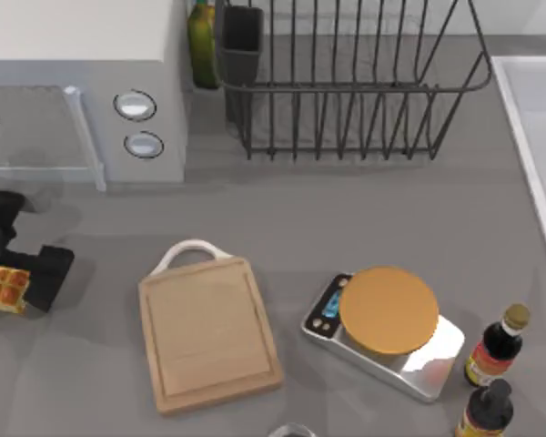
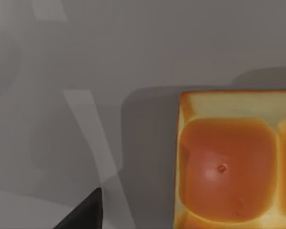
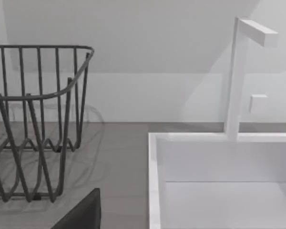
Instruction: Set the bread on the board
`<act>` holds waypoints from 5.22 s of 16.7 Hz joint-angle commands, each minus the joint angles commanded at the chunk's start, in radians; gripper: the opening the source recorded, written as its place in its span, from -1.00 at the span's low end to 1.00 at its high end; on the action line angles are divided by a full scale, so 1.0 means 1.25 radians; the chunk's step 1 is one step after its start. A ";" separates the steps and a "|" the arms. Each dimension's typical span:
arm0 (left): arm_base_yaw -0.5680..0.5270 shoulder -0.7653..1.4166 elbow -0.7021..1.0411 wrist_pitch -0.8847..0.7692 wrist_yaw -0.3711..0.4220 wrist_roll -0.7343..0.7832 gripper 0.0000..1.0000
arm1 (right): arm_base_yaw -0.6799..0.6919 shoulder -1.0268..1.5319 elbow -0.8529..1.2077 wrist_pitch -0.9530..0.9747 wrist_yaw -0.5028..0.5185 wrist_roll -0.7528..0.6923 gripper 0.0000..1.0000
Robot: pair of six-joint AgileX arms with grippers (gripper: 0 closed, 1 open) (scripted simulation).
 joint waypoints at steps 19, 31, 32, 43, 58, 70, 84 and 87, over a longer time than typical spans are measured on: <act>0.000 0.000 0.000 0.000 0.000 0.000 -1.00 | 0.000 0.000 0.000 0.000 0.000 0.000 1.00; -0.020 -0.023 -0.039 -0.142 0.027 0.036 -1.00 | 0.000 0.000 0.000 0.000 0.000 0.000 1.00; -0.023 -0.027 -0.034 -0.171 0.033 0.041 -1.00 | 0.000 0.000 0.000 0.000 0.000 0.000 1.00; 0.000 -0.146 0.192 -0.339 0.001 -0.002 -1.00 | 0.000 0.000 0.000 0.000 0.000 0.000 1.00; -0.144 -0.171 0.188 -0.329 0.054 -0.443 -1.00 | 0.000 0.000 0.000 0.000 0.000 0.000 1.00; -0.390 -0.154 0.257 -0.214 0.065 -1.601 -1.00 | 0.000 0.000 0.000 0.000 0.000 0.000 1.00; -0.468 -0.065 0.195 -0.214 0.071 -1.888 -1.00 | 0.000 0.000 0.000 0.000 0.000 0.000 1.00; -0.469 -0.055 0.178 -0.190 0.072 -1.887 -1.00 | 0.000 0.000 0.000 0.000 0.000 0.000 1.00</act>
